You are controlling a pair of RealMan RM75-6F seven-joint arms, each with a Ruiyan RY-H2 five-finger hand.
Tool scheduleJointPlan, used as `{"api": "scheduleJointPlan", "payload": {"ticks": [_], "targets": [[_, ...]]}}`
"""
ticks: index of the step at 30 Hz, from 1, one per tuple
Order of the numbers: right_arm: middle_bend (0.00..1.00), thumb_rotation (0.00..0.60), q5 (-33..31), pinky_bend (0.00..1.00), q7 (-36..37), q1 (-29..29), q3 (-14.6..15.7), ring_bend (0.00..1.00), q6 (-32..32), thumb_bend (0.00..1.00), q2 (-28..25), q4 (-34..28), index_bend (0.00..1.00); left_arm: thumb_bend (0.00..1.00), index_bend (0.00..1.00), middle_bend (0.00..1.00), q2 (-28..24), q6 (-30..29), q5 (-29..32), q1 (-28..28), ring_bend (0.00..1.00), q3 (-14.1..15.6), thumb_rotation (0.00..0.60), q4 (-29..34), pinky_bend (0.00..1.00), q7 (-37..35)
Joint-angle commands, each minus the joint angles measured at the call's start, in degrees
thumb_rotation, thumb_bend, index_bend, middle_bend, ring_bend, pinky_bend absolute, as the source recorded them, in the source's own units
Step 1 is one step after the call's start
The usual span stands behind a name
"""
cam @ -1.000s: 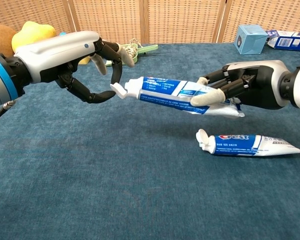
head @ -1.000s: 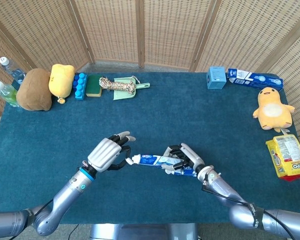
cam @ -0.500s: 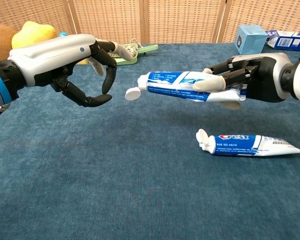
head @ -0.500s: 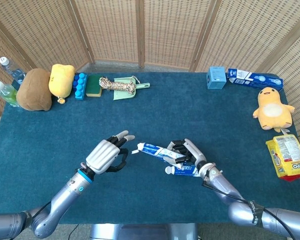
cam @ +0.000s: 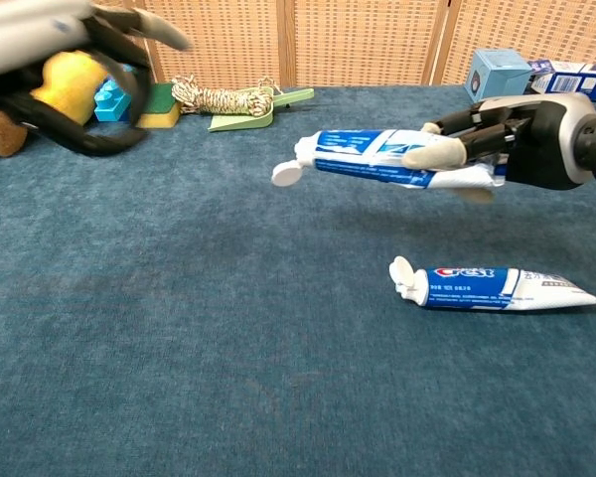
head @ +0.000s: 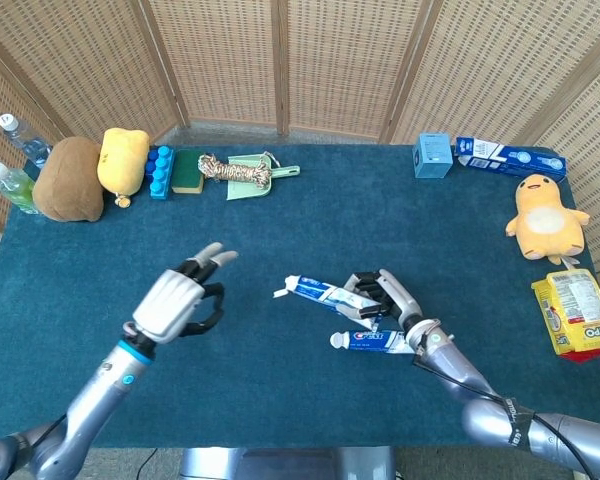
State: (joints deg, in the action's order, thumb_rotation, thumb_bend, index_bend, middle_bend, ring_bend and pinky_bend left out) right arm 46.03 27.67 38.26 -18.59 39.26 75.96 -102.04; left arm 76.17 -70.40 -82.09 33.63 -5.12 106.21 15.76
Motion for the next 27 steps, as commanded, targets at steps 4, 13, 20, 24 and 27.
{"api": "scheduleJointPlan", "payload": {"ticks": [4, 13, 20, 24, 27], "targets": [[0.66, 0.6, 6.2, 0.72, 3.9, -2.3, -0.7, 0.6, -2.7, 0.44, -0.8, 4.0, 0.87, 0.35, 0.53, 0.14, -7.9, -7.9, -1.7, -7.2, 0.06, 2.2, 0.6, 2.6, 0.28, -3.7], [0.58, 0.6, 17.5, 0.47, 9.6, -4.8, -0.2, 0.49, -3.5, 0.41, 0.0, 10.6, 0.77, 0.35, 0.46, 0.14, -15.3, -14.1, 1.6, -16.0, 0.06, 4.6, 0.6, 2.4, 0.27, -10.8], [0.47, 0.6, 25.2, 0.29, 12.8, -5.4, 1.4, 0.38, -2.4, 0.38, 0.5, 14.7, 0.64, 0.35, 0.43, 0.14, -17.1, -16.4, 4.1, -20.6, 0.06, 4.8, 0.6, 0.7, 0.27, -14.8], [0.39, 0.6, 27.8, 0.23, 14.3, -5.8, 2.3, 0.28, -0.6, 0.34, 0.7, 16.8, 0.55, 0.35, 0.42, 0.14, -17.5, -17.3, 5.2, -22.6, 0.06, 4.6, 0.6, -0.1, 0.27, -16.1], [0.34, 0.599, 29.5, 0.22, 14.8, -5.9, 3.1, 0.23, 0.6, 0.31, 1.1, 18.4, 0.49, 0.34, 0.42, 0.14, -17.5, -17.4, 5.3, -23.3, 0.05, 4.2, 0.6, -0.3, 0.26, -16.3]]}}
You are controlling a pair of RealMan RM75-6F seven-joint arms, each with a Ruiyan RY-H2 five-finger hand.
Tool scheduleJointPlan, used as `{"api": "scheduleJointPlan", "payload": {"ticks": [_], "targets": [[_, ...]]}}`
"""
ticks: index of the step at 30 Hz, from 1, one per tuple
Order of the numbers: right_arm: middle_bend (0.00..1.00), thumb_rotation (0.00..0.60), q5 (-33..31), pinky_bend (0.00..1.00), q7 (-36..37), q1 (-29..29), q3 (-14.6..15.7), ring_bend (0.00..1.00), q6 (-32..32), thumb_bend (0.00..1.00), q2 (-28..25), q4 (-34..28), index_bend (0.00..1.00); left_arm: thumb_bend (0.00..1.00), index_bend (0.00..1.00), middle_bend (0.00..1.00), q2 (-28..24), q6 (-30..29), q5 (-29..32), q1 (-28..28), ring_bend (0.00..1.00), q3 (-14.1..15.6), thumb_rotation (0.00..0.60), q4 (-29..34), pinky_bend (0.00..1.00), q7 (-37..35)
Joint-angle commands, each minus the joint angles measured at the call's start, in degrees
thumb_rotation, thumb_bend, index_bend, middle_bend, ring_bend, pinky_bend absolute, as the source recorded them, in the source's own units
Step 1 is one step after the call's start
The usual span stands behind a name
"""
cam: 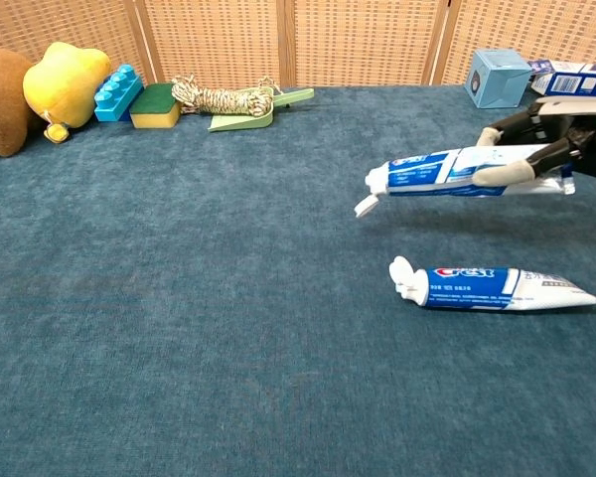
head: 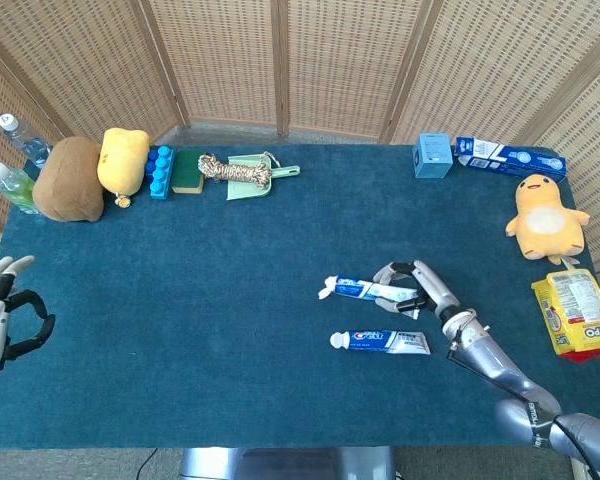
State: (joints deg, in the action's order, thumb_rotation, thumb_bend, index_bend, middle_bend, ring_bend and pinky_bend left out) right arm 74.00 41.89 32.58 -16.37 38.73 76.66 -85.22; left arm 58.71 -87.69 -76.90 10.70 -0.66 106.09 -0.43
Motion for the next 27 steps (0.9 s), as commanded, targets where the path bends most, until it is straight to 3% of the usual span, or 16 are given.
{"api": "scheduleJointPlan", "payload": {"ticks": [1, 7, 14, 18, 22, 27], "targets": [[0.32, 0.588, 1.8, 0.21, 0.6, -0.2, 1.1, 0.22, 1.4, 0.3, 0.5, 2.0, 0.46, 0.34, 0.42, 0.14, 0.0, -0.1, 0.0, -0.5, 0.05, -0.3, 0.6, -0.2, 0.26, -0.1], [0.26, 0.473, 3.1, 0.2, 1.6, -0.8, 1.9, 0.14, 4.4, 0.28, 0.8, 3.8, 0.4, 0.35, 0.39, 0.14, 0.0, 0.1, -0.1, -1.3, 0.05, -0.9, 0.6, 0.1, 0.26, 0.3], [0.22, 0.439, 5.2, 0.19, 4.7, -3.5, 2.2, 0.08, 11.7, 0.28, -0.9, 3.2, 0.37, 0.34, 0.33, 0.13, 0.7, 0.4, -0.5, -2.0, 0.05, -1.6, 0.6, 0.1, 0.24, 0.2], [0.23, 0.477, 5.9, 0.2, 4.2, -5.9, 2.1, 0.09, 17.8, 0.29, -1.1, 2.7, 0.38, 0.34, 0.31, 0.13, 1.7, 0.6, -1.3, -2.5, 0.04, -1.5, 0.6, -0.7, 0.22, -0.8], [0.25, 0.593, 7.5, 0.2, -1.2, -8.9, 3.1, 0.11, 25.6, 0.34, -0.8, 1.9, 0.39, 0.34, 0.3, 0.13, 2.8, 0.4, -2.6, -3.4, 0.04, -0.9, 0.6, -1.9, 0.2, -1.2], [0.28, 0.6, 9.5, 0.2, -11.7, -13.1, 5.9, 0.14, 32.7, 0.39, -2.5, -1.4, 0.42, 0.34, 0.3, 0.14, 4.0, -0.8, -4.6, -5.2, 0.04, 0.7, 0.6, -3.6, 0.18, 1.0]]}}
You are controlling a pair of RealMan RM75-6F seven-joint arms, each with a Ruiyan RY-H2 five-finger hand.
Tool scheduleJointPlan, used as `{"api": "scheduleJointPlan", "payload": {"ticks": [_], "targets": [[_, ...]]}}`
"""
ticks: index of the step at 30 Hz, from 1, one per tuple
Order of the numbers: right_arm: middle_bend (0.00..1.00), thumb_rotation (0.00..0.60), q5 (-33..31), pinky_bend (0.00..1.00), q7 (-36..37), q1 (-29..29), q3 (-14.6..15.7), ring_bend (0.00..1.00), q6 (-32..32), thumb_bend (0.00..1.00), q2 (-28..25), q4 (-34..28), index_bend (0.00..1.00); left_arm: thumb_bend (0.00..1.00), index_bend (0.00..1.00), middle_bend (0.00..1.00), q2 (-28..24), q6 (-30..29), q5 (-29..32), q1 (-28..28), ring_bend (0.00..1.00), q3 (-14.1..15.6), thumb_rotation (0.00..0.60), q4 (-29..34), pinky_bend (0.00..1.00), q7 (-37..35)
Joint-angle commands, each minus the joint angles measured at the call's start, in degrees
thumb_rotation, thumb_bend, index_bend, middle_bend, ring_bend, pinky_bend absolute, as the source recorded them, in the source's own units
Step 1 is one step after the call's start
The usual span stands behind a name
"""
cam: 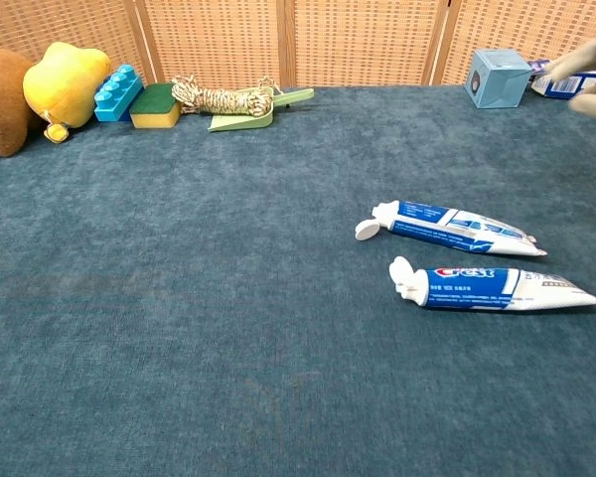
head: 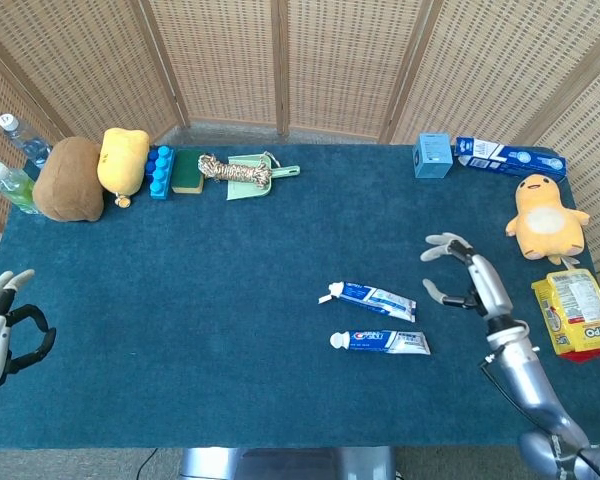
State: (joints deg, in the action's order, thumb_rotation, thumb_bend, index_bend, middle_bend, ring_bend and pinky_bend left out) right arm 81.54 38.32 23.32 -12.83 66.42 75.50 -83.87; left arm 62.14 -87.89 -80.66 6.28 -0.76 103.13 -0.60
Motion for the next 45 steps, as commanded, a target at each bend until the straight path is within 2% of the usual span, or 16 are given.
{"api": "scheduleJointPlan", "payload": {"ticks": [1, 4, 6, 9, 15, 18, 26, 32, 45], "targets": [[0.29, 0.6, 2.0, 0.2, -10.3, -4.6, 2.8, 0.15, 6.1, 0.39, -1.7, -3.5, 0.42, 0.34, 0.3, 0.14, 0.8, -0.7, -1.1, -1.1, 0.04, 1.1, 0.6, -0.9, 0.17, 1.7], [0.31, 0.6, 1.5, 0.2, -16.5, -6.2, 3.9, 0.16, 7.9, 0.4, -2.5, -5.3, 0.42, 0.34, 0.3, 0.14, 1.3, -1.1, -2.0, -1.7, 0.04, 1.5, 0.6, -1.5, 0.16, 2.0], [0.31, 0.6, 1.1, 0.2, -25.4, -8.1, 5.1, 0.16, 10.5, 0.4, -3.3, -7.4, 0.42, 0.34, 0.3, 0.15, 1.7, -1.4, -3.0, -2.2, 0.05, 2.0, 0.6, -2.1, 0.16, 2.0], [0.31, 0.6, 0.9, 0.2, -34.9, -10.1, 5.9, 0.16, 14.0, 0.4, -3.0, -9.4, 0.43, 0.34, 0.3, 0.15, 2.6, -2.4, -4.3, -2.8, 0.06, 2.0, 0.6, -3.1, 0.16, 2.6], [0.31, 0.6, 1.4, 0.2, -50.2, -13.4, 7.8, 0.16, 19.8, 0.37, -1.2, -9.4, 0.45, 0.31, 0.28, 0.16, 4.2, -3.5, -5.5, -4.1, 0.08, 2.6, 0.6, -4.5, 0.16, 5.1], [0.31, 0.6, 1.3, 0.2, -54.3, -15.1, 8.7, 0.16, 21.8, 0.37, -0.1, -9.4, 0.45, 0.29, 0.27, 0.16, 4.7, -4.3, -5.8, -4.9, 0.08, 2.7, 0.6, -4.7, 0.15, 6.6], [0.31, 0.594, 2.8, 0.2, -54.5, -17.5, 10.2, 0.16, 23.8, 0.38, -0.7, -11.3, 0.42, 0.26, 0.23, 0.11, 4.5, -4.3, -6.0, -6.4, 0.03, 3.6, 0.6, -3.0, 0.1, 7.4], [0.31, 0.565, 3.0, 0.2, -53.0, -18.0, 10.2, 0.15, 23.5, 0.37, -1.3, -11.6, 0.4, 0.26, 0.23, 0.11, 4.6, -5.0, -6.9, -7.2, 0.02, 3.6, 0.6, -3.0, 0.1, 7.2], [0.3, 0.561, 3.6, 0.2, -50.4, -19.1, 10.0, 0.14, 23.5, 0.35, -1.1, -10.8, 0.39, 0.26, 0.22, 0.1, 3.7, -5.5, -8.4, -7.9, 0.02, 2.9, 0.6, -1.4, 0.09, 7.8]]}}
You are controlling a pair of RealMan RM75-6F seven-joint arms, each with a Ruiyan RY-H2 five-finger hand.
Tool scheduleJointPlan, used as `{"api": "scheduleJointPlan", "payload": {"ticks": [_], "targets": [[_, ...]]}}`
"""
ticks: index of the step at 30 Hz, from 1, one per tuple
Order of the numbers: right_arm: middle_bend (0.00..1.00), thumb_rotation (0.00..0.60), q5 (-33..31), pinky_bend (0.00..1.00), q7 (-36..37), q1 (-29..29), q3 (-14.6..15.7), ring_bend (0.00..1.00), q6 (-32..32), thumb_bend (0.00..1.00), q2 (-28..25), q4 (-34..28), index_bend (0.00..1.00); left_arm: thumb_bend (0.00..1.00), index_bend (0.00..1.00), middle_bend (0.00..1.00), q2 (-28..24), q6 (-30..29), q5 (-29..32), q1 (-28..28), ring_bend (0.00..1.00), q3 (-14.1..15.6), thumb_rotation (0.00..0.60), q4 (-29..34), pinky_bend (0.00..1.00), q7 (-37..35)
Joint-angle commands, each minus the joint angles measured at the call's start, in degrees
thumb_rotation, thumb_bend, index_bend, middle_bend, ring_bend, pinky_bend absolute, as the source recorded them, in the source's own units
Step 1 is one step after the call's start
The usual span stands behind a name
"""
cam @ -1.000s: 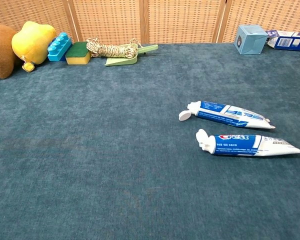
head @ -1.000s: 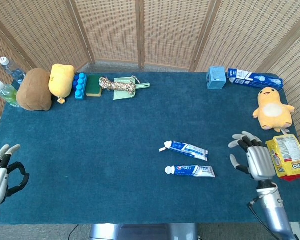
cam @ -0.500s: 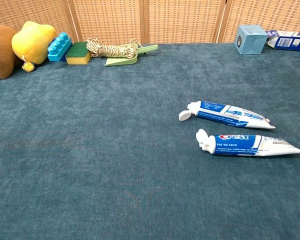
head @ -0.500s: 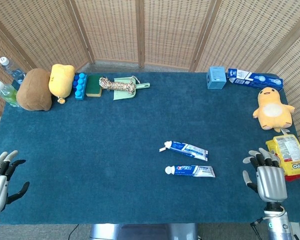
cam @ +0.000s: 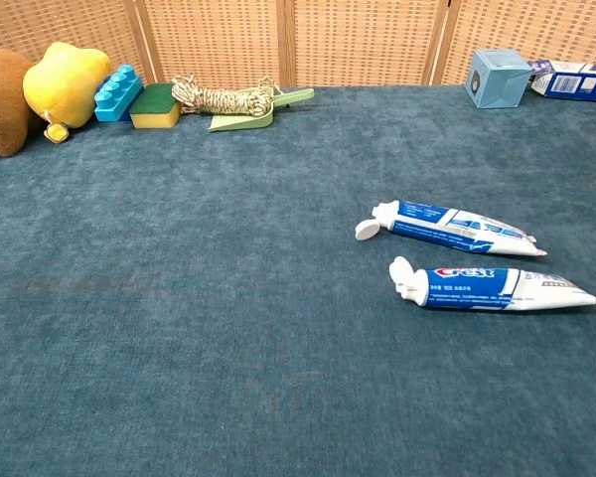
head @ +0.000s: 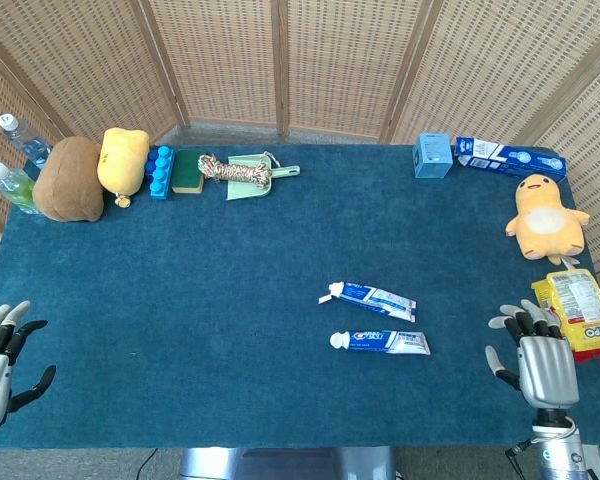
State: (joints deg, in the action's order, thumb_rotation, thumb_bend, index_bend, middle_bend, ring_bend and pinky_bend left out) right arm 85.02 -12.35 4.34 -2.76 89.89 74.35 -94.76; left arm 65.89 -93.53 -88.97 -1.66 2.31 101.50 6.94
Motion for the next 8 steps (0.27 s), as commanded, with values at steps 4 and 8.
{"api": "scheduleJointPlan", "payload": {"ticks": [4, 8], "targets": [[0.3, 0.562, 0.2, 0.2, 0.9, -0.3, -0.1, 0.14, -0.3, 0.35, 0.0, 0.5, 0.39, 0.26, 0.22, 0.1, -0.1, 0.7, -0.3, 0.3, 0.01, -0.4, 0.6, 1.0, 0.09, 1.1], [0.3, 0.563, 0.1, 0.2, 1.6, -0.5, -0.1, 0.14, -0.5, 0.35, 0.1, 0.8, 0.39, 0.26, 0.22, 0.09, 0.0, 1.1, -0.2, 0.4, 0.01, -0.7, 0.6, 1.3, 0.09, 1.8]]}}
